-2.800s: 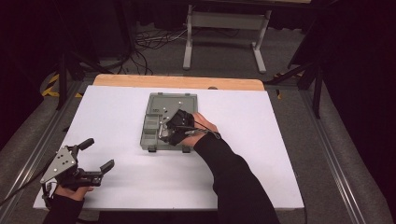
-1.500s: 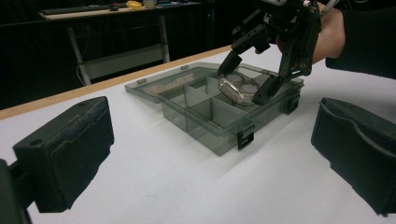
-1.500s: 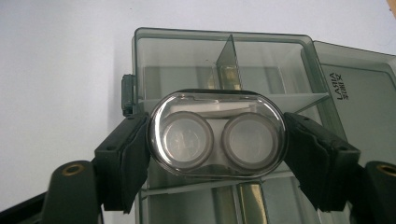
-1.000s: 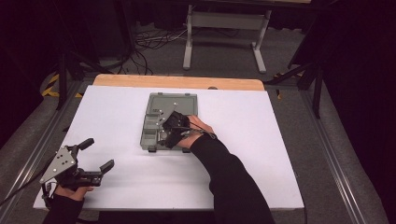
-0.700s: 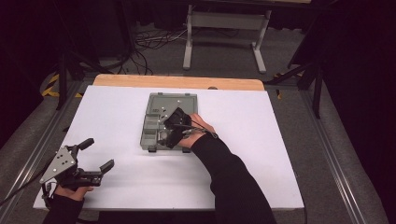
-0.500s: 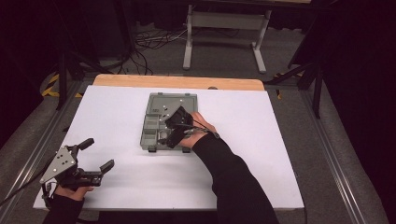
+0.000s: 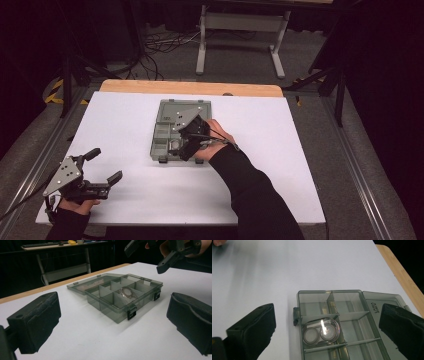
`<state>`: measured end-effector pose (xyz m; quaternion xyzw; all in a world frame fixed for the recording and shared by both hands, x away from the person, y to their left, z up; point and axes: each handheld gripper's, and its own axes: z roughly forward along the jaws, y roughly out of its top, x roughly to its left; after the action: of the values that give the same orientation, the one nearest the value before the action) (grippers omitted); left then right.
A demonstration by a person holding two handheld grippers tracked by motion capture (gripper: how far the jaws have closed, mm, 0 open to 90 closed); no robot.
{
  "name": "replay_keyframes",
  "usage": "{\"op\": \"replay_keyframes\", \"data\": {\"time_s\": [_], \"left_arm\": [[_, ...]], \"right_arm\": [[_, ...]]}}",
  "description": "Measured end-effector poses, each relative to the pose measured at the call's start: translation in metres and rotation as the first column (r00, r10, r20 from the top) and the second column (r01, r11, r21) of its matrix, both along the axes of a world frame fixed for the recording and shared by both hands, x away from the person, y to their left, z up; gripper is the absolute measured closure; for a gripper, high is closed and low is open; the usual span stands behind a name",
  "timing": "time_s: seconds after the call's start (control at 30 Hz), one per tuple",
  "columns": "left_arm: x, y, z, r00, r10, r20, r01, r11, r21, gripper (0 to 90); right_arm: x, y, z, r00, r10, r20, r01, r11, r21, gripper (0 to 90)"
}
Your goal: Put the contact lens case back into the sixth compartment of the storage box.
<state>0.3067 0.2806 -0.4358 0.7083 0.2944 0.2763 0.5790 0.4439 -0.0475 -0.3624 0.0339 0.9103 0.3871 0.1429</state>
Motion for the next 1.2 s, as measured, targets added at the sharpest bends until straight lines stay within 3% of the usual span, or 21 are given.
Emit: {"op": "replay_keyframes", "data": {"time_s": [0.63,1.2], "left_arm": [[0.003,-0.002,-0.001,1.0,-0.005,-0.007,0.005,1.0,0.001,0.1],[0.002,-0.001,-0.001,0.9999,-0.002,-0.011,0.002,1.0,0.01,0.1]], "right_arm": [[-0.022,-0.025,0.015,0.9994,-0.009,0.033,0.007,0.998,0.062,0.8],[-0.047,-0.074,0.019,0.993,-0.113,0.034,0.106,0.98,0.166,0.8]]}}
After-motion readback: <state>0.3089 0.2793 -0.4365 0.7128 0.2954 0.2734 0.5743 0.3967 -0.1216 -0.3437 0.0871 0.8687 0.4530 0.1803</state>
